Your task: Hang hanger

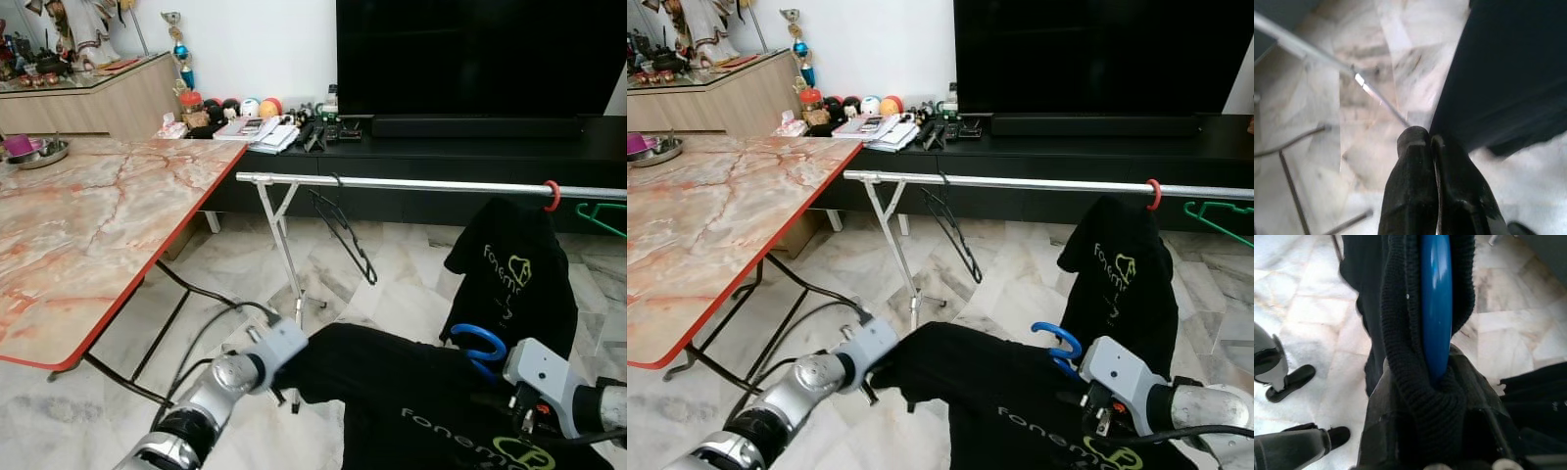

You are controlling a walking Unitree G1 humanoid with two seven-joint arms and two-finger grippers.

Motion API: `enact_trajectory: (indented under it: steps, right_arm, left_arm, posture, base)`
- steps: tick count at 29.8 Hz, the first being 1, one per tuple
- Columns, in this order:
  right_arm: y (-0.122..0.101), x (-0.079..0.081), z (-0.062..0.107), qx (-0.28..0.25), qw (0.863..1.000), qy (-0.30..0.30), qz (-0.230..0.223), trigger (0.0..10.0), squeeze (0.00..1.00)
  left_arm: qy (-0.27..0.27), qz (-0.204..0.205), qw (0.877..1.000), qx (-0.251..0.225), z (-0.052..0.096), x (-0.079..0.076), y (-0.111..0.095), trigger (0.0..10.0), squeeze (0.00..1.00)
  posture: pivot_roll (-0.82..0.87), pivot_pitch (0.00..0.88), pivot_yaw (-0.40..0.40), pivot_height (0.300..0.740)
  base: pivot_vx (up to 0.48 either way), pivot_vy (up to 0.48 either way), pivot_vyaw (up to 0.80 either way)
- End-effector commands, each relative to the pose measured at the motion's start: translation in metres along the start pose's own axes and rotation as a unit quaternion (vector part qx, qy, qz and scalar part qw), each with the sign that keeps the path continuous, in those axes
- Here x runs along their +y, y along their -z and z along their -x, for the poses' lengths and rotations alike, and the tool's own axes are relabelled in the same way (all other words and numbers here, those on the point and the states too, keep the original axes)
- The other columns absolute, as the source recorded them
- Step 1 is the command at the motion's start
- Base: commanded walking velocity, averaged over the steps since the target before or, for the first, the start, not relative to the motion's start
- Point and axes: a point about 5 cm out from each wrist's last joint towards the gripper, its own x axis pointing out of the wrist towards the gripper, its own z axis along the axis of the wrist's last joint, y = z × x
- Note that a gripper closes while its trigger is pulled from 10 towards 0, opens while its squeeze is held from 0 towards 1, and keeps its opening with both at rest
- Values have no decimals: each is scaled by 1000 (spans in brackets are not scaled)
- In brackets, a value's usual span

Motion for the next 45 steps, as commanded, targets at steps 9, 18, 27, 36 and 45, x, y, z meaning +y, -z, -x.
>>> enact_trajectory:
  steps: [9, 18, 27, 36, 45]
  right_arm:
    - [-10, -28, 2, -31, 994, 101, -22, 10000, 0]
    - [-10, -15, 2, -18, 999, 33, 11, 10000, 0]
    - [-12, -8, 22, -1, 998, -45, 36, 10000, 0]
    - [-18, -9, 30, 1, 998, -52, 44, 10000, 0]
    - [-21, 4, 30, -14, 996, -79, 43, 10000, 0]
  left_arm:
    - [109, -43, 993, -7, 7, -14, 0, 0, 0]
    - [108, -66, 986, -112, 7, -21, -31, 10000, 1000]
    - [129, -74, 981, -123, 13, -15, -29, 10000, 1000]
    - [151, -77, 980, -105, 15, -15, -22, 10000, 1000]
    - [106, -61, 989, -88, 12, -4, -19, 10000, 0]
  posture:
    - [-15, 0, 87, 740]
    - [-13, 0, 88, 740]
    - [-17, 0, 93, 740]
    - [-16, 0, 98, 740]
    - [-20, 0, 105, 740]
  base:
    - [0, 0, 0]
    - [0, 0, 0]
    - [0, 0, 0]
    - [0, 0, 0]
    - [0, 0, 0]
